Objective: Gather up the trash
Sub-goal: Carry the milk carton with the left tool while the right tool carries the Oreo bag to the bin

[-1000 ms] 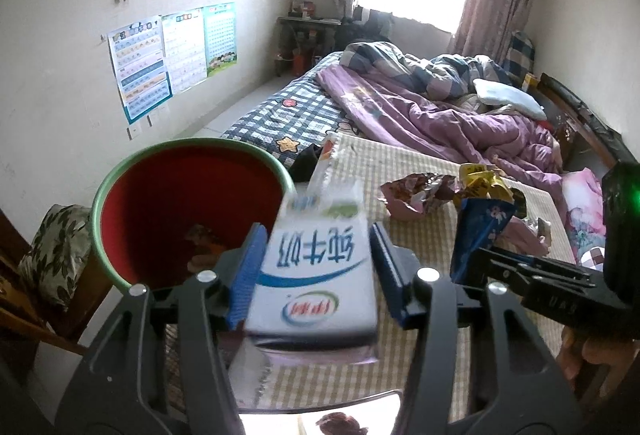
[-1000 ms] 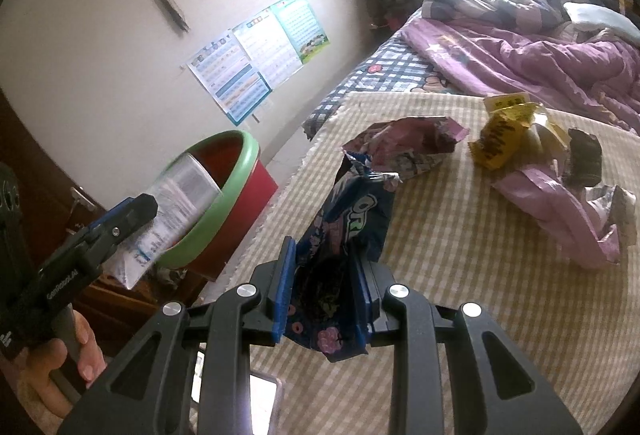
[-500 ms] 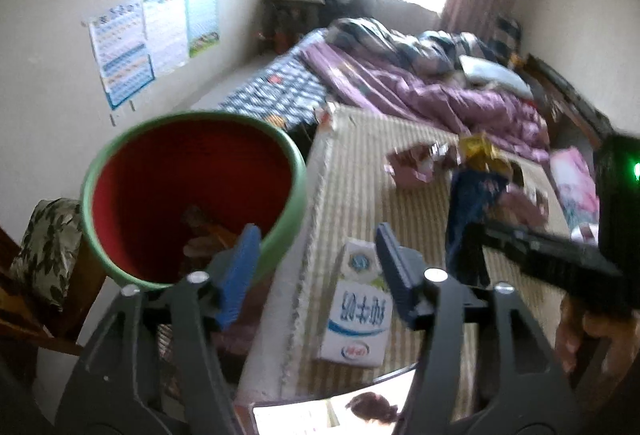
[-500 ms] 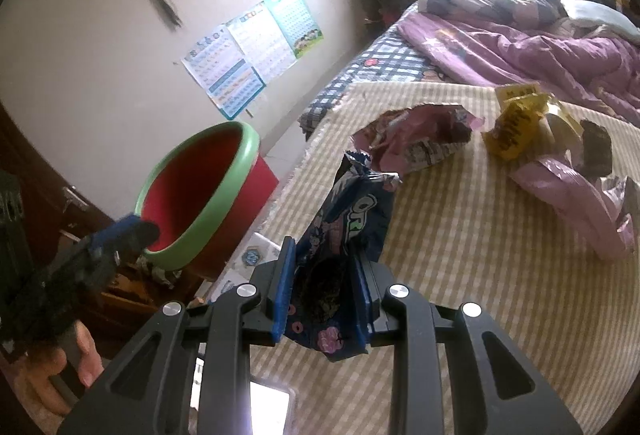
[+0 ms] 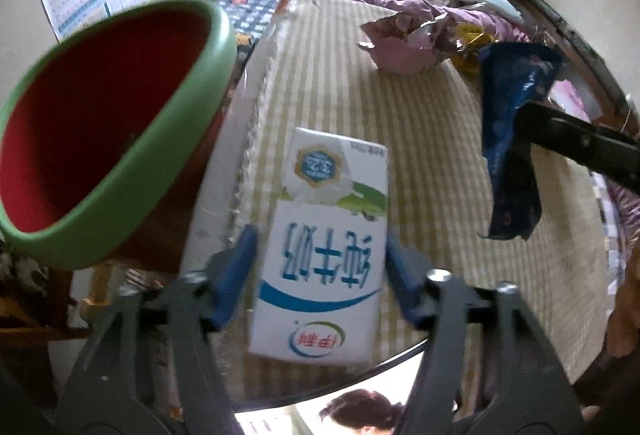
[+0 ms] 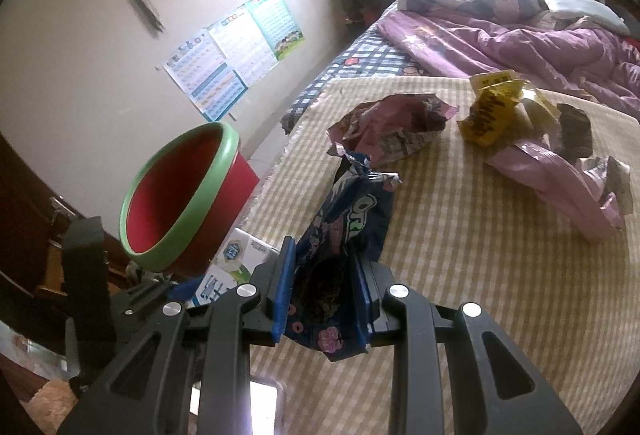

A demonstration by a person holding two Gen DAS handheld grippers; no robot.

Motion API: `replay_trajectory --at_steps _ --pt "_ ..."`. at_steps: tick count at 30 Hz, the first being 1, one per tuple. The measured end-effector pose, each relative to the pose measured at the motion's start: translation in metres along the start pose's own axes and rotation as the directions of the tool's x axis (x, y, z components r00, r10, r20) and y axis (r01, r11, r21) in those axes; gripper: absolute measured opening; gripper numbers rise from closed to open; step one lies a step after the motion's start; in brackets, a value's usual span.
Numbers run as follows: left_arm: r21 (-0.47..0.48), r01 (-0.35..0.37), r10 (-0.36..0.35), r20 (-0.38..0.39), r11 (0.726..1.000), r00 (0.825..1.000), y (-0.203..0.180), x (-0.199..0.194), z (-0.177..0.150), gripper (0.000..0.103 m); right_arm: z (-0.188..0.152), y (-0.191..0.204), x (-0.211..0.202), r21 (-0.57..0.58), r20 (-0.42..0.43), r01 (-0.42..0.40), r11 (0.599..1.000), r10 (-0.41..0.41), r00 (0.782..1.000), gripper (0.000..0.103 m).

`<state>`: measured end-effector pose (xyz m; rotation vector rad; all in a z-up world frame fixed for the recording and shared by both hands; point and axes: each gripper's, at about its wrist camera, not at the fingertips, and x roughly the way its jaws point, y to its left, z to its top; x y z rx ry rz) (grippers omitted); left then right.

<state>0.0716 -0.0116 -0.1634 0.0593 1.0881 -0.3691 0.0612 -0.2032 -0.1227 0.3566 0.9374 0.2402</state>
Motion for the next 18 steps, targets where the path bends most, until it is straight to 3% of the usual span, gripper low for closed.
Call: replay_trajectory --at_steps 3,6,9,11,16,18 --pt "-0.016 0.011 -0.010 0.042 1.000 0.999 0.002 -0.010 0.001 0.052 0.001 -0.002 -0.002 0.007 0.003 0.007 1.000 -0.007 1.000 0.027" --pt "-0.021 0.012 -0.009 0.139 1.000 0.990 0.004 -0.041 0.008 0.052 0.004 0.003 -0.003 0.008 0.011 0.004 1.000 -0.004 1.000 0.027" --pt "-0.023 -0.047 0.051 0.269 0.999 0.962 0.014 -0.081 0.021 0.052 0.011 0.012 -0.005 -0.007 0.023 -0.013 1.000 0.013 1.000 0.027" --pt "-0.038 -0.089 0.096 0.316 0.995 0.944 0.024 -0.098 0.028 0.052 0.018 0.025 -0.004 -0.030 0.034 -0.031 0.999 0.032 0.999 0.027" --pt "-0.116 -0.175 0.206 0.364 0.978 0.908 0.064 -0.120 0.040 0.052 0.038 0.061 0.003 -0.097 0.059 -0.073 0.993 0.079 0.995 0.027" --pt "-0.145 -0.190 0.231 0.361 0.971 0.904 0.079 -0.121 0.044 0.052 0.046 0.079 0.011 -0.124 0.059 -0.094 0.988 0.102 0.993 0.027"
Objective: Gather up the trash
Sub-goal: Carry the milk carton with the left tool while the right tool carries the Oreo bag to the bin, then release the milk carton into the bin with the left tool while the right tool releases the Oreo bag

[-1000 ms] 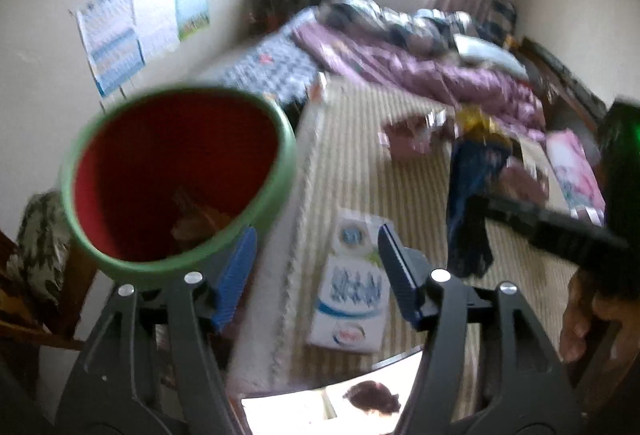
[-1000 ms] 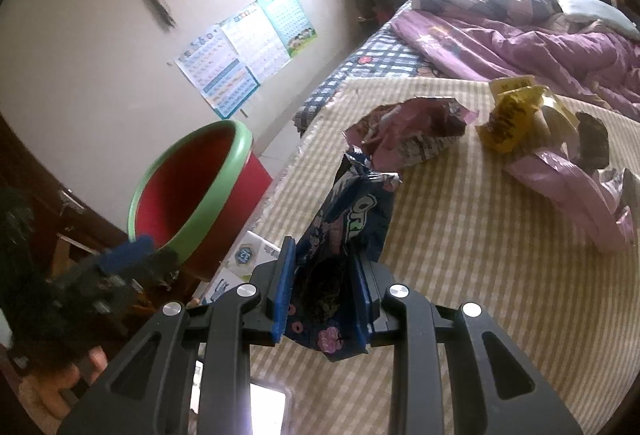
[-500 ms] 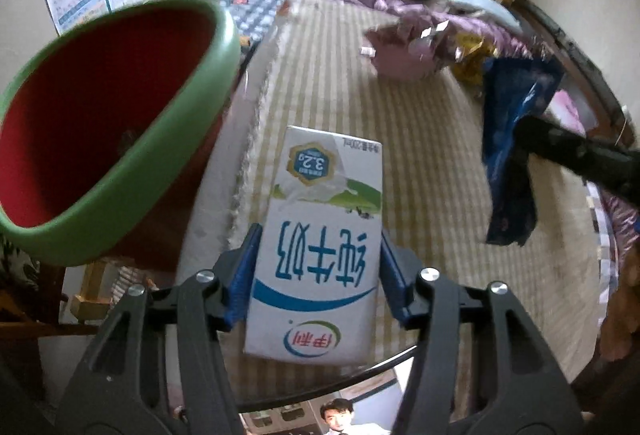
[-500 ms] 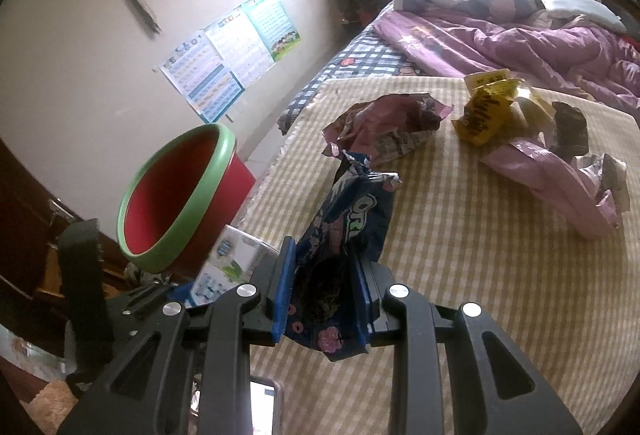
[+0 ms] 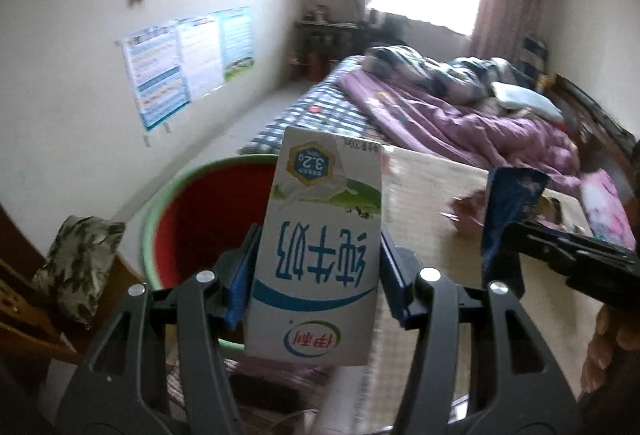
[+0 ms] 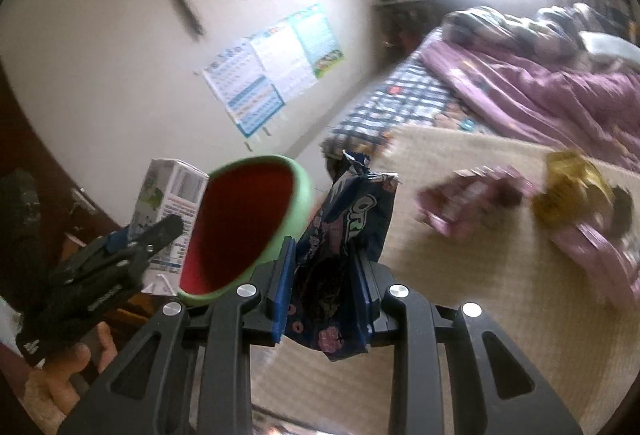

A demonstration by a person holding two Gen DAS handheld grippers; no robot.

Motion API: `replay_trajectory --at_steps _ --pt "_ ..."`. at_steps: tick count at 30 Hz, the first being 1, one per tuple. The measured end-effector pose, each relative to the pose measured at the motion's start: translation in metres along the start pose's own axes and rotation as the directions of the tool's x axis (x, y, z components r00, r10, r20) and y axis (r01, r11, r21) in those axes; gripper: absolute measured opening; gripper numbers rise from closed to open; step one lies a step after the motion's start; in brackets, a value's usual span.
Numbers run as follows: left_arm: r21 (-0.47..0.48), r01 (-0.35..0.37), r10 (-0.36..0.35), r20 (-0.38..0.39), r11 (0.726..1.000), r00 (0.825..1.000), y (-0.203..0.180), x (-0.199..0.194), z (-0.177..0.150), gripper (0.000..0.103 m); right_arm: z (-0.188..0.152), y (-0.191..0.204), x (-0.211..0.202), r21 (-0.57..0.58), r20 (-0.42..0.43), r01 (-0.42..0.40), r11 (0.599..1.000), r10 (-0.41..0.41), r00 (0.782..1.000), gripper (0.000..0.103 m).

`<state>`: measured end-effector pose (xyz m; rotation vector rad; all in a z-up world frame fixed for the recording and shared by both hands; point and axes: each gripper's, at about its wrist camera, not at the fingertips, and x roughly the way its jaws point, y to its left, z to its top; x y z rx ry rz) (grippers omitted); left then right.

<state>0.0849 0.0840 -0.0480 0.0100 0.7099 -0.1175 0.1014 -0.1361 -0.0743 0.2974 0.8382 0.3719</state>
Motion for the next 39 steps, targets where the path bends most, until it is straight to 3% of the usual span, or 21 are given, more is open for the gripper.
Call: replay_trajectory --at_steps 6,14,39 --pt "-0.037 -0.027 0.027 -0.003 0.999 1.000 0.028 0.012 0.006 0.052 0.020 0.037 0.032 -0.060 -0.011 -0.029 0.998 0.028 1.000 0.027" --pt "-0.060 -0.004 0.004 -0.002 0.998 1.000 0.047 0.028 0.011 0.052 0.028 0.061 0.064 -0.098 -0.033 -0.017 0.995 0.013 0.999 0.027" --pt "-0.094 0.029 -0.032 -0.029 0.995 0.999 0.067 0.060 0.013 0.052 0.035 0.071 0.103 -0.122 -0.072 -0.007 0.992 -0.002 0.997 0.027"
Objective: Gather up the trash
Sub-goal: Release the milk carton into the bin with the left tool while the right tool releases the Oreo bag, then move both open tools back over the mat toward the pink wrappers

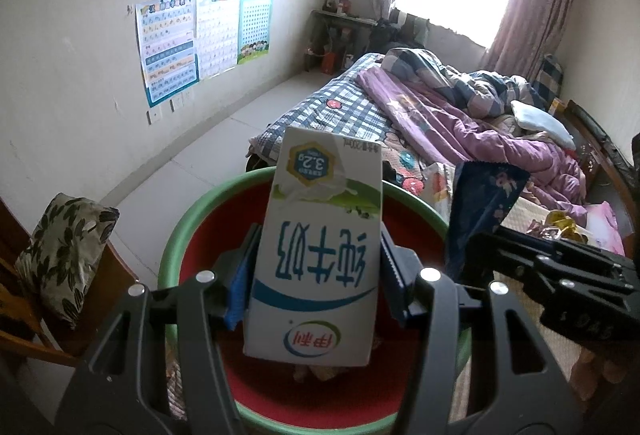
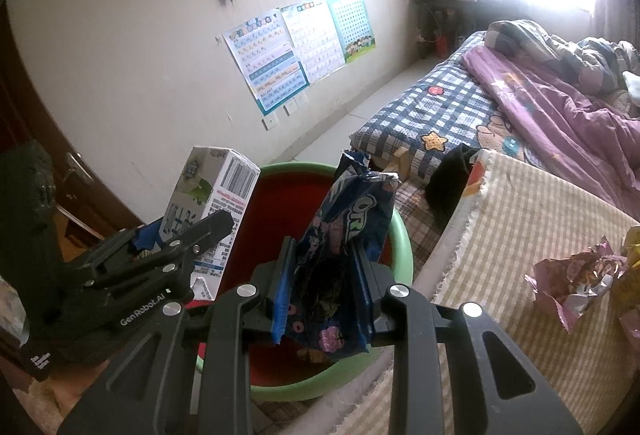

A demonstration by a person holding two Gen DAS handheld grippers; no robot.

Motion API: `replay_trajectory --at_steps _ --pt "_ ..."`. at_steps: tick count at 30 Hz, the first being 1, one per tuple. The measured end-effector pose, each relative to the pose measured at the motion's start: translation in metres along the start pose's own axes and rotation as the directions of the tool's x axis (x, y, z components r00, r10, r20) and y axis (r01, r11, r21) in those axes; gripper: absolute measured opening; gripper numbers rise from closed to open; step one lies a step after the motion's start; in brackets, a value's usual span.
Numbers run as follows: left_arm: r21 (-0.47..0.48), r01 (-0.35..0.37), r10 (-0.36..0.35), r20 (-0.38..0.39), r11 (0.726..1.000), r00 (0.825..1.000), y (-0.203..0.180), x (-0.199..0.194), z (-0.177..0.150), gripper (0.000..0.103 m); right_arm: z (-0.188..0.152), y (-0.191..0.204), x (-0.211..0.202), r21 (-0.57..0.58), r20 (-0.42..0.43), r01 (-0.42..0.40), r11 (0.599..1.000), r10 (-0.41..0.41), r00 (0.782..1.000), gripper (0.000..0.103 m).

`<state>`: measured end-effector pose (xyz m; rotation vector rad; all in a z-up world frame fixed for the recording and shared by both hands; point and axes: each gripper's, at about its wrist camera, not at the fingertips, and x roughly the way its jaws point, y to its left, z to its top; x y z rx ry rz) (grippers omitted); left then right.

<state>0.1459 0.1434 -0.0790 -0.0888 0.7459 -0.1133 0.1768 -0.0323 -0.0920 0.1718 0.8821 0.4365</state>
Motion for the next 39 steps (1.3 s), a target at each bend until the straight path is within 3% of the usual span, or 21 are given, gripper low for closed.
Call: replay_trajectory --at_steps 6,9,13,21,26,29,33,39 --pt "-0.016 -0.019 0.018 -0.018 1.000 1.000 0.001 0.009 -0.007 0.053 0.001 0.001 0.003 0.001 0.001 -0.020 1.000 0.020 1.000 0.030" --pt "-0.019 -0.034 0.033 -0.031 0.999 0.999 0.003 0.014 -0.010 0.065 0.001 0.000 0.004 0.006 0.000 -0.028 1.000 0.028 1.000 0.032" --pt "-0.021 -0.048 0.047 -0.043 0.999 0.998 0.003 0.014 -0.012 0.069 -0.001 -0.005 -0.001 0.016 0.009 -0.032 0.999 0.032 0.999 0.039" --pt "-0.023 -0.059 0.058 -0.043 0.998 0.997 -0.006 -0.002 -0.015 0.069 -0.009 -0.024 -0.034 0.023 0.037 -0.006 1.000 0.005 0.999 0.039" --pt "0.001 -0.043 0.043 -0.015 0.999 0.999 -0.035 -0.027 -0.018 0.069 -0.024 -0.039 -0.059 0.020 0.029 0.055 0.998 -0.056 0.998 0.039" --pt "0.036 -0.037 0.037 0.002 0.999 0.999 -0.059 -0.042 -0.023 0.070 -0.030 -0.048 -0.078 0.010 0.006 0.166 0.986 -0.166 0.986 0.042" --pt "0.043 -0.018 0.018 -0.013 0.999 1.000 -0.083 -0.050 -0.034 0.069 -0.037 -0.060 -0.105 0.013 0.004 0.231 0.973 -0.231 0.973 0.044" --pt "0.076 0.017 -0.014 -0.036 0.997 0.999 -0.125 -0.048 -0.045 0.069 -0.056 -0.090 -0.138 0.030 0.042 0.227 0.973 -0.228 0.973 0.051"
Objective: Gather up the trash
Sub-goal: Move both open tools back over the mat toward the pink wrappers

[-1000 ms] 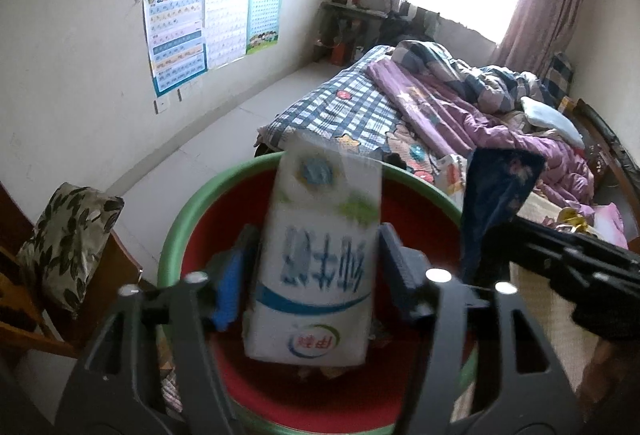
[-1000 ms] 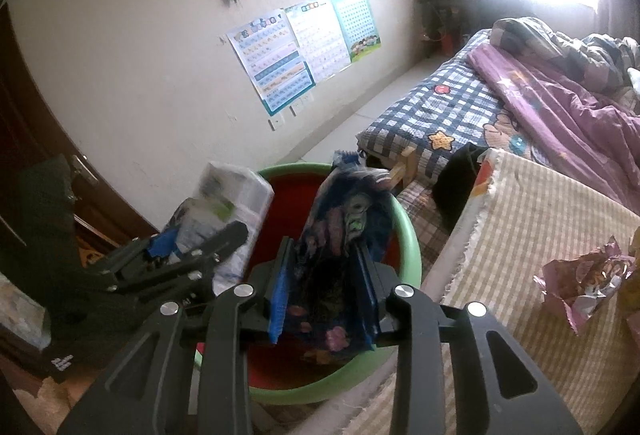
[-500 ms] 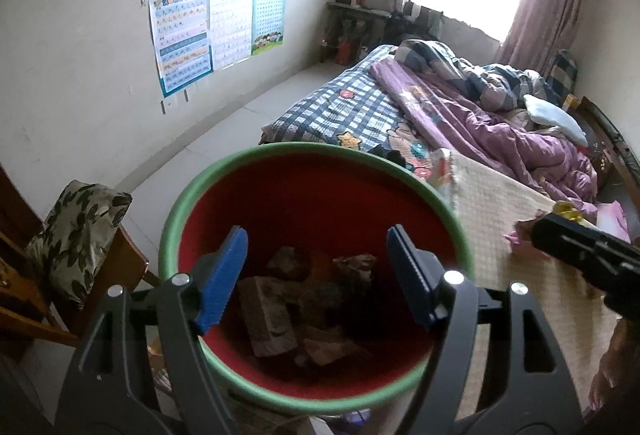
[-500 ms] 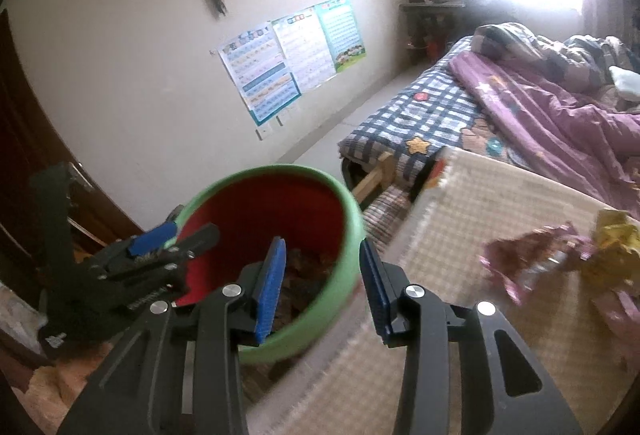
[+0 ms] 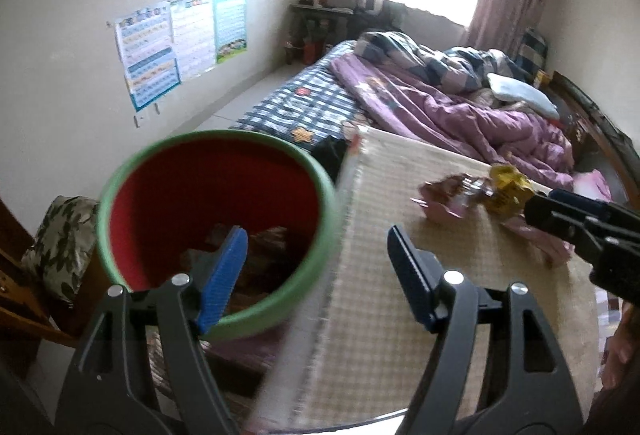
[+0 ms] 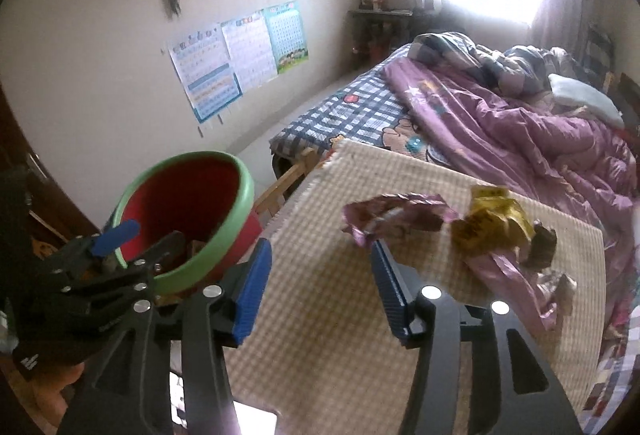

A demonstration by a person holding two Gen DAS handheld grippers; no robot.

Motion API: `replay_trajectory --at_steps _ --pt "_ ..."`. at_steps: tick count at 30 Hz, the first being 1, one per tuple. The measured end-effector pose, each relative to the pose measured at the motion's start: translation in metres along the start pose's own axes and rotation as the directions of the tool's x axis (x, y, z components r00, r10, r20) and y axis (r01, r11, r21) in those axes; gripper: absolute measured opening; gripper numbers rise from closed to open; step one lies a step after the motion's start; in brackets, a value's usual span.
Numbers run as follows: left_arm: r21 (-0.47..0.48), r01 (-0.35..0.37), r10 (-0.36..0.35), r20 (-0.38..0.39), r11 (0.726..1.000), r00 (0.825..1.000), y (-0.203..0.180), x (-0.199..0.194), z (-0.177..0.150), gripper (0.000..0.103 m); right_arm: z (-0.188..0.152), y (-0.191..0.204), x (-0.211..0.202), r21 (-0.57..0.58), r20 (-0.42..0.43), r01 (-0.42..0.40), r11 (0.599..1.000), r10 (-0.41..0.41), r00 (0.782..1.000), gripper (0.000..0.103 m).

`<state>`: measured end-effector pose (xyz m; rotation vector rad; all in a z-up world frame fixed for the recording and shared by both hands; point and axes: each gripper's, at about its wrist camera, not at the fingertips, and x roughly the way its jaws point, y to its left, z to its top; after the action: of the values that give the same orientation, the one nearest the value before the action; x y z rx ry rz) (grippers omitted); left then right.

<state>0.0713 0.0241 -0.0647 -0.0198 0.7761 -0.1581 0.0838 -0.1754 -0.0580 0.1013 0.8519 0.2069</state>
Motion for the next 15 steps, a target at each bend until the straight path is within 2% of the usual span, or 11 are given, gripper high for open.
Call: replay_trajectory --at_steps 3,7,8,9,12,15 --pt "0.012 0.052 -0.051 -0.024 0.999 0.998 -0.028 0.007 -0.003 0.069 -0.017 -0.031 -0.008 0.040 0.001 -0.004 0.999 0.003 1.000 0.052" --pt "0.068 0.106 -0.104 -0.036 0.992 0.994 -0.066 0.020 -0.002 0.070 -0.045 -0.079 -0.011 0.113 -0.036 0.034 0.993 -0.030 0.999 0.052" --pt "0.091 0.121 -0.118 -0.032 0.988 0.992 -0.074 0.023 0.000 0.070 -0.052 -0.091 -0.011 0.137 -0.048 0.046 0.990 -0.040 0.998 0.052" --pt "0.124 0.135 -0.132 -0.032 0.983 0.991 -0.082 0.028 0.003 0.077 -0.058 -0.101 -0.012 0.157 -0.056 0.054 0.986 -0.046 0.997 0.052" --pt "0.256 0.173 -0.168 -0.042 0.951 0.985 -0.109 0.050 0.016 0.083 -0.073 -0.132 -0.014 0.227 -0.077 0.066 0.972 -0.050 0.996 0.052" --pt "0.364 0.206 -0.181 -0.100 0.908 0.978 -0.132 0.089 0.033 0.084 -0.079 -0.148 -0.019 0.269 -0.070 0.051 0.962 -0.033 0.997 0.052"
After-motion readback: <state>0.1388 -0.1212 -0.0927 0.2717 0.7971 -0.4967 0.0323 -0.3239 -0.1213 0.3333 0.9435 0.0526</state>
